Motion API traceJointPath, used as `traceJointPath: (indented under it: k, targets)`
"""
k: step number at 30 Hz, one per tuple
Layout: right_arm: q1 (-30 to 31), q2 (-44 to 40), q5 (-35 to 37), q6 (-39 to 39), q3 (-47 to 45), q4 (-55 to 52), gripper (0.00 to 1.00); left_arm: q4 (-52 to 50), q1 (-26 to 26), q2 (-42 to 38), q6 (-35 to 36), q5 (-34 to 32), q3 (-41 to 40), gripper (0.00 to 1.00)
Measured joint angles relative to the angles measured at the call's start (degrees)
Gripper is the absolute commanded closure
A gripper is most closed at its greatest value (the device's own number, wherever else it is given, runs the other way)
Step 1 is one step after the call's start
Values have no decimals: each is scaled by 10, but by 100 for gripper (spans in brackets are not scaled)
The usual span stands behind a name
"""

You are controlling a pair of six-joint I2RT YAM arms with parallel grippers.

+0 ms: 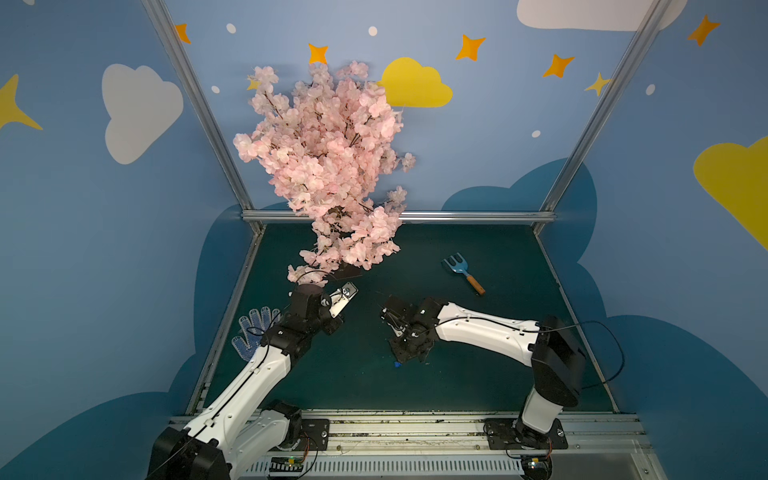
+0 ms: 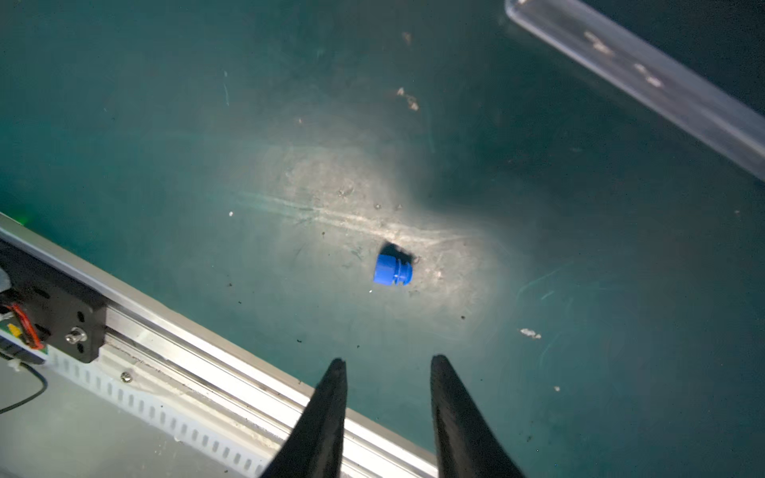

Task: Insert stoppers into test tubes
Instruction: Adjust the stopper at the center of the board.

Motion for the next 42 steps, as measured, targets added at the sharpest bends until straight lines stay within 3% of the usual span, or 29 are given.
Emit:
traceJointPath:
  k: [18,31,37,42]
  targets:
    - [17,126,24,32,82,-53,70,0,2,-15,5,-50,-4,98]
    - [17,144,36,33,88,-76,72,0,5,-15,6,-51,-5,98]
    - [17,150,33,34,88,-75,67,0,5,-17,8,-51,-7,98]
    - [17,150,30,34,88,-72,69,1,5,-18,8,-51,-8,98]
